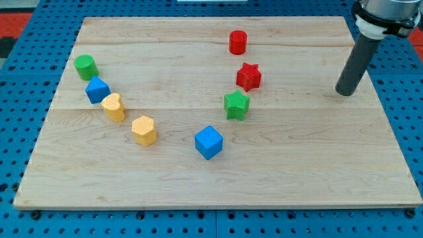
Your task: Move the red star to the bottom right of the red circle
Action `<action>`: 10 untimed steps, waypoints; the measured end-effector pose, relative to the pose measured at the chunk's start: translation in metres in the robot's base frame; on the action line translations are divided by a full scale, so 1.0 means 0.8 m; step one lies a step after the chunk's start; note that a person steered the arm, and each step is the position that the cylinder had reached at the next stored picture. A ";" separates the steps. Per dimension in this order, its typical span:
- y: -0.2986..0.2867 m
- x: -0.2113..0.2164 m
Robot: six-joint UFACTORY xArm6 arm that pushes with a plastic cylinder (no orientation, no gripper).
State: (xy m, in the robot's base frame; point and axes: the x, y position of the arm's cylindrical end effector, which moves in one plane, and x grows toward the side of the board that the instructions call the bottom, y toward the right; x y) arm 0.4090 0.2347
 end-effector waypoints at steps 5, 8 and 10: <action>-0.226 -0.016; -0.285 -0.064; -0.150 -0.089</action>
State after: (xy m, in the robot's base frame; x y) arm 0.3375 0.1149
